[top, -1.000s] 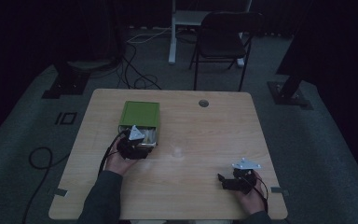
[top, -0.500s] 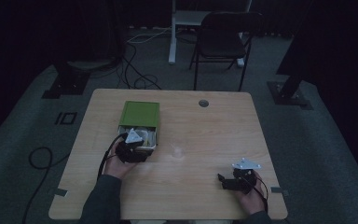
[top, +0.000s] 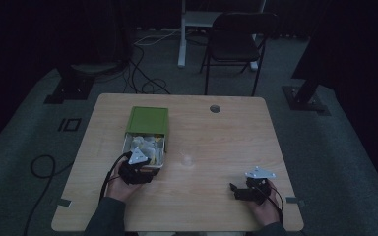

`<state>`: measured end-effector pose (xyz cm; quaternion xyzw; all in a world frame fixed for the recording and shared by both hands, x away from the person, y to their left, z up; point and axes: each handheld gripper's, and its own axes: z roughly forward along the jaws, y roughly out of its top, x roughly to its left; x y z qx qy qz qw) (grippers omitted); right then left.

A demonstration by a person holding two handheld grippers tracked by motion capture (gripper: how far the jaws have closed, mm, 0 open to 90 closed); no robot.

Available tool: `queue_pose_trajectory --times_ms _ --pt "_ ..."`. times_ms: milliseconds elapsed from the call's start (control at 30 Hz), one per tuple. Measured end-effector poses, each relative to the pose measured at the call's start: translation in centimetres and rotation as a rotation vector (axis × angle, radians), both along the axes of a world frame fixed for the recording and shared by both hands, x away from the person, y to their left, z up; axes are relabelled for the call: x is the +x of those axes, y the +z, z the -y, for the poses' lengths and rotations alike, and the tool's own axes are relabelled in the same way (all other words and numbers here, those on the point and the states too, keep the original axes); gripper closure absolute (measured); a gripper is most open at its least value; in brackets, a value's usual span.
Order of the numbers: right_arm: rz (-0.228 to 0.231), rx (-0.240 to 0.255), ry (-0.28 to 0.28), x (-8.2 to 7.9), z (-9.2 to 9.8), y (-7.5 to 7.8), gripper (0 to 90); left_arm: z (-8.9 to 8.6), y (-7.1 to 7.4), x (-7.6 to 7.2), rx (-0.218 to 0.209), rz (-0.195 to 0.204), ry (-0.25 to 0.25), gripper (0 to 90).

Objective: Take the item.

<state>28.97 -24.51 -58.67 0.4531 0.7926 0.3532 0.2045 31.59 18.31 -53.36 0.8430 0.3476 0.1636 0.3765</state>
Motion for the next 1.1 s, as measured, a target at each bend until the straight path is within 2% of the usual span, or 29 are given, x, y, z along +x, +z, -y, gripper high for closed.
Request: queue_pose_trajectory --times_ms 33,200,433,600,667,833,1067,1100 --pt "0.0 0.0 0.0 0.0 0.0 0.0 12.3 -0.1 0.1 -0.2 0.011 0.018 0.011 45.6" --pt "0.0 0.0 0.0 0.0 0.0 0.0 12.3 -0.2 1.0 0.1 -0.007 0.056 0.031 45.4" --pt "0.0 0.0 0.0 0.0 0.0 0.0 12.3 0.0 2.2 0.8 0.006 0.099 0.061 43.6" --pt "0.0 0.0 0.0 0.0 0.0 0.0 12.3 -0.1 2.8 1.8 -0.005 0.113 0.098 43.6" --pt "-0.001 0.0 0.0 0.0 0.0 0.0 12.3 -0.1 2.9 2.2 0.013 0.123 0.118 44.7" --pt "-0.001 -0.001 0.0 0.0 0.0 0.0 12.3 0.1 2.5 2.7 0.045 0.12 0.14 48.9" --pt "-0.001 -0.001 0.0 0.0 0.0 0.0 12.3 0.1 1.5 3.1 0.09 0.086 0.157 53.8" --pt "-0.001 -0.001 0.0 0.0 0.0 0.0 12.3 0.1 1.5 3.0 0.093 0.087 0.161 62.0"
